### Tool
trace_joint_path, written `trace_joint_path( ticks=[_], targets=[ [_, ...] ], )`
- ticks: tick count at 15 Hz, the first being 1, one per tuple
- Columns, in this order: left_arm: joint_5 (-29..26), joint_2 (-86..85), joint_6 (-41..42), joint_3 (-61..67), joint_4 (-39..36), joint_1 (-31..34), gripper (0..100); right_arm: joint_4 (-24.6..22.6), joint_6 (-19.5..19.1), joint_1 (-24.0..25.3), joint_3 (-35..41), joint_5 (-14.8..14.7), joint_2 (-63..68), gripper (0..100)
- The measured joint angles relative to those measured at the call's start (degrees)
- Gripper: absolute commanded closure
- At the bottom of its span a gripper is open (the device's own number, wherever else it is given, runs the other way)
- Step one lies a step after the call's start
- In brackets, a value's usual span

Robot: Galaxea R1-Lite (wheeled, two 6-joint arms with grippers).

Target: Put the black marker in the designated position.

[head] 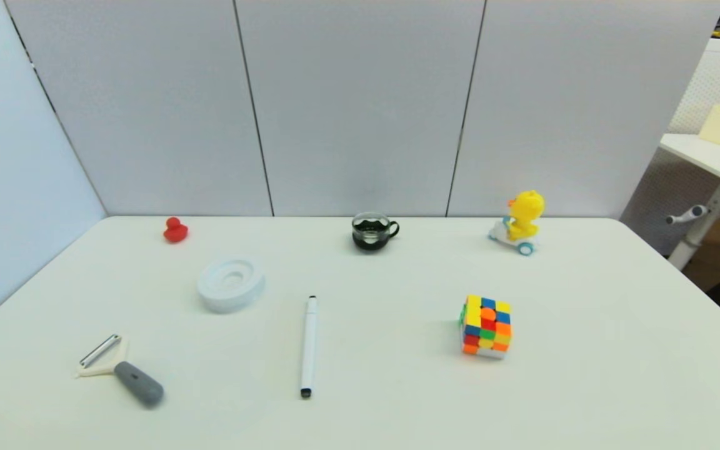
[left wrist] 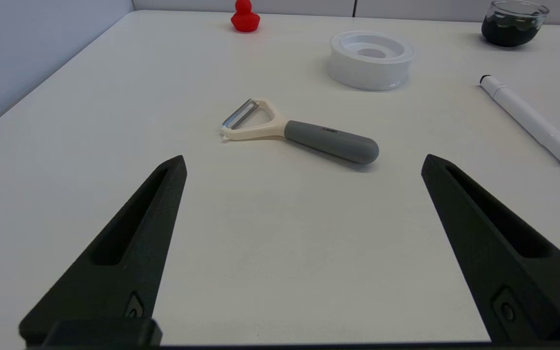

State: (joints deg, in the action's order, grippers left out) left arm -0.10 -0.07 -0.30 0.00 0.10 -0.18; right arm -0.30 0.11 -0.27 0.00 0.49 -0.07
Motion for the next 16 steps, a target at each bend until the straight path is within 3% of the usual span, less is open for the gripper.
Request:
trace_joint_path(
  ticks=[7, 16],
  targets=[
    [-0.04, 2.44, 2.12, -1.93, 0.04, 0.0, 0, -0.02, 0.0, 0.0, 0.0, 0.02, 0.0, 0],
    [-0.06, 24.98, 2.84, -32.79, 10.53, -3.19, 0, 0.0, 0.02, 0.0, 0.0, 0.02, 0.0, 0]
  ],
)
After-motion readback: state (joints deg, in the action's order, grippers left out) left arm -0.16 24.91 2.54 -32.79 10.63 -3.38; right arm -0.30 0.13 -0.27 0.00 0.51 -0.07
